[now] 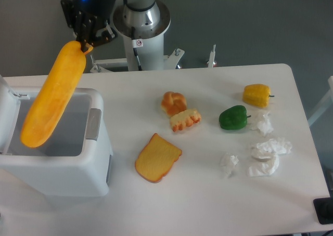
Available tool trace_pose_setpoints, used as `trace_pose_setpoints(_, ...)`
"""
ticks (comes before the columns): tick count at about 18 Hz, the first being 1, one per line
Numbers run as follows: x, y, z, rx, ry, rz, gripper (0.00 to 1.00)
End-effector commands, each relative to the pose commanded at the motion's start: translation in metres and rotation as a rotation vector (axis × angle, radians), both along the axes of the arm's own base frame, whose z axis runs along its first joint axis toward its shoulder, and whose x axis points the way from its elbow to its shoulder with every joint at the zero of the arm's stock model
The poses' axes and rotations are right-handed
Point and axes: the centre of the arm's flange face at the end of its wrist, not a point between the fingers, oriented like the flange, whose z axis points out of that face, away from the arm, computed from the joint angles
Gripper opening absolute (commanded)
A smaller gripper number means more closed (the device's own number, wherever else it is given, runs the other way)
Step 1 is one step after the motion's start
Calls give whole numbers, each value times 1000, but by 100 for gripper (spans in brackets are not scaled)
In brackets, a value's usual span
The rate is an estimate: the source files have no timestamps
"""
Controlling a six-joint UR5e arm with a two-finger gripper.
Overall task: Place the long bread in the trash can
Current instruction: 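Lower the hanging bread into the trash can opening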
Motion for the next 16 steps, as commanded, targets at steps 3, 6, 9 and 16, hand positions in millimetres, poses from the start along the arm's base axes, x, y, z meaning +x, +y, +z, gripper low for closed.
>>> trace_pose_setpoints(3,2,-6,-4,-46,-1,-2,1)
trace_pose_setpoints(6,4,-12,-6,-104,-8,-5,2)
trace_pose_setpoints(9,5,-13,-4,-101,-5,-3,2)
trace_pose_setpoints(16,2,-7,-8,-122,-22,-6,3)
